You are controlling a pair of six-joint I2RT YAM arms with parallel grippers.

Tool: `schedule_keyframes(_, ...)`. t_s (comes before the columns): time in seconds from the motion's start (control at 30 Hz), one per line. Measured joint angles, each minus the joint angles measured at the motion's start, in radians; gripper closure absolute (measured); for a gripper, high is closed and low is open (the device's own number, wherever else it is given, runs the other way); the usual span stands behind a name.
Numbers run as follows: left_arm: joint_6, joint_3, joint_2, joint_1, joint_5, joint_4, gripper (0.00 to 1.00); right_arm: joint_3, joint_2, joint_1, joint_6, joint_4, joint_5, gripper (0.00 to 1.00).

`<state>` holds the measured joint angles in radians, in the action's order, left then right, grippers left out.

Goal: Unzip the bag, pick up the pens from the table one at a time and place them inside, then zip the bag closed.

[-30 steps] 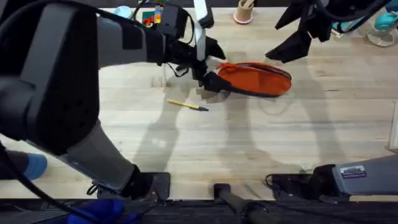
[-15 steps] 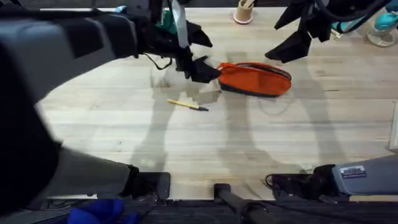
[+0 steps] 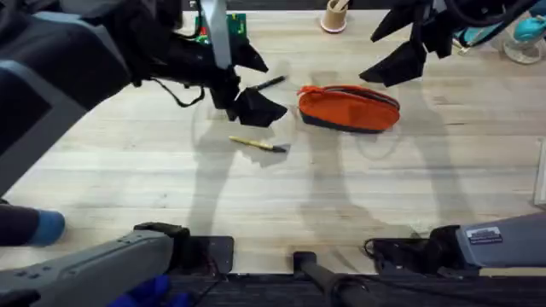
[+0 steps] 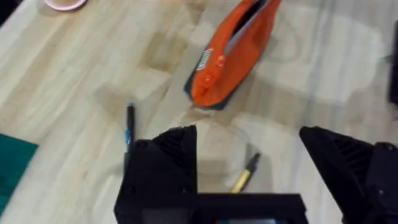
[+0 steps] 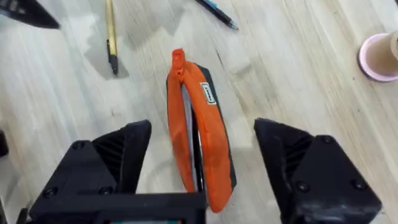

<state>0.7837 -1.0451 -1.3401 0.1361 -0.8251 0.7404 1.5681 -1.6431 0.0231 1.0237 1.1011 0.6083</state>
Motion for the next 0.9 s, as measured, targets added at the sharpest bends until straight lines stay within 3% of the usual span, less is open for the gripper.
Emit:
schedule_keyframes(0.3, -0.007, 0.0, 0.051, -0.028, -0.097, 0.097, 0.006, 0.0, 0.0, 0.0, -0.007, 0.031, 0.014, 0.005)
schedule_keyframes(0.77, -0.017, 0.0, 0.061, -0.028, -0.116, 0.112, 0.007, 0.015, 0.0, 0.0, -0.007, 0.075, 0.014, 0.006)
schedule_keyframes(0.9, -0.017, 0.0, 0.061, -0.028, -0.118, 0.112, 0.007, 0.068, 0.0, 0.0, -0.008, 0.076, 0.017, 0.218)
